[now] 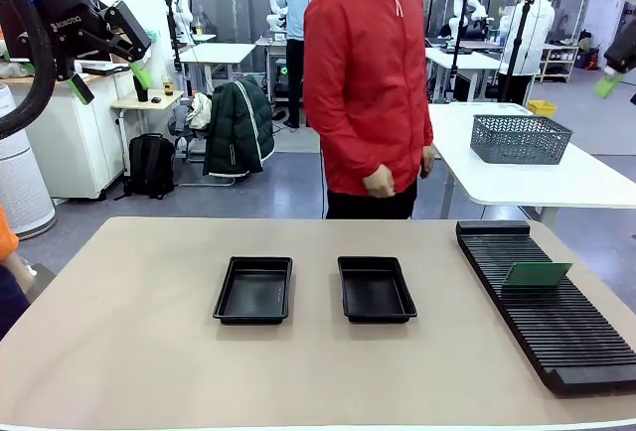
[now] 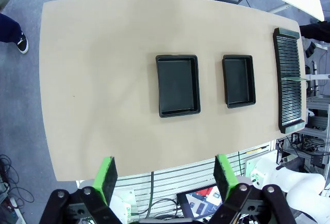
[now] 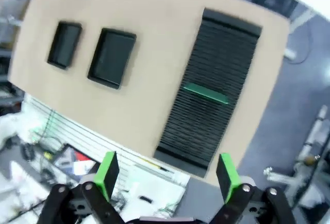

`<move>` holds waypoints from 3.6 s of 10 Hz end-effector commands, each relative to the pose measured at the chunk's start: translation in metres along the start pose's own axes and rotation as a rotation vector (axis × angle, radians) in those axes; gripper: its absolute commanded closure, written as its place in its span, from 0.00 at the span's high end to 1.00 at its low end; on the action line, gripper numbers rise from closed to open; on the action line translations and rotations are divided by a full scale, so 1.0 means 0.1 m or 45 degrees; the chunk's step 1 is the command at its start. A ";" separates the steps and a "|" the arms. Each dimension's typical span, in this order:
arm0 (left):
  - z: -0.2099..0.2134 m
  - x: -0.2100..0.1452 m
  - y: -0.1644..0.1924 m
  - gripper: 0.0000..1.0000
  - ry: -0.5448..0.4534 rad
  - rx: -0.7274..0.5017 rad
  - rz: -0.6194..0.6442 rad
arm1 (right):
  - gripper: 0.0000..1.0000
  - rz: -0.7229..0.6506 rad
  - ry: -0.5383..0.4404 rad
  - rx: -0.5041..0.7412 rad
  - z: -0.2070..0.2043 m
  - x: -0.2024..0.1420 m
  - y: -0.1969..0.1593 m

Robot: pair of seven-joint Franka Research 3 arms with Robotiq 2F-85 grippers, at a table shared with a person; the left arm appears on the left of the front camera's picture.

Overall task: Inspect and transfer BCBs to ESD trays.
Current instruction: Pick up the Blank PCB from the PCB Rack and place it in the left ESD tray.

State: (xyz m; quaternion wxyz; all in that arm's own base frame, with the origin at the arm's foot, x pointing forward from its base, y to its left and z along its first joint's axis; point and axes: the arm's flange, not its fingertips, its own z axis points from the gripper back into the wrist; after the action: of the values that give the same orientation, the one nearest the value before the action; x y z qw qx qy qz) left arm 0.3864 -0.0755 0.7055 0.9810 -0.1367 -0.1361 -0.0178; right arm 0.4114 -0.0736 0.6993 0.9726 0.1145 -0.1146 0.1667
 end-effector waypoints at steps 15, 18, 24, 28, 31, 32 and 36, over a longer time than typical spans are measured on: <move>0.00 -0.01 0.01 1.00 -0.001 -0.003 0.005 | 1.00 1.639 0.191 -0.177 -2.27 -0.49 -0.33; 0.00 -0.01 0.01 1.00 -0.001 -0.003 0.005 | 1.00 1.683 0.188 -0.168 -2.57 -0.45 -0.50; 0.00 -0.01 0.01 1.00 -0.001 -0.003 0.005 | 1.00 1.725 0.176 -0.143 -3.08 -0.29 -0.77; 0.00 -0.01 0.01 1.00 -0.001 -0.003 0.005 | 1.00 1.718 0.155 -0.130 -3.27 -0.27 -0.84; 0.00 -0.01 0.01 1.00 -0.001 -0.003 0.005 | 1.00 1.697 0.172 -0.118 -3.33 -0.29 -0.86; 0.00 -0.01 0.01 1.00 -0.001 -0.003 0.005 | 1.00 1.686 0.196 -0.116 -3.37 -0.29 -0.85; 0.00 -0.01 0.01 1.00 -0.001 -0.003 0.005 | 1.00 1.667 0.218 -0.084 -3.36 -0.31 -0.82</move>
State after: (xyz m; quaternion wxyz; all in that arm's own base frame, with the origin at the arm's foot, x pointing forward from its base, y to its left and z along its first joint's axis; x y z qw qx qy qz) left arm 0.3864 -0.0755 0.7056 0.9810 -0.1367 -0.1361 -0.0178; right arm 0.4738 -0.0704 0.3554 0.6809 -0.0198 -0.0875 0.7269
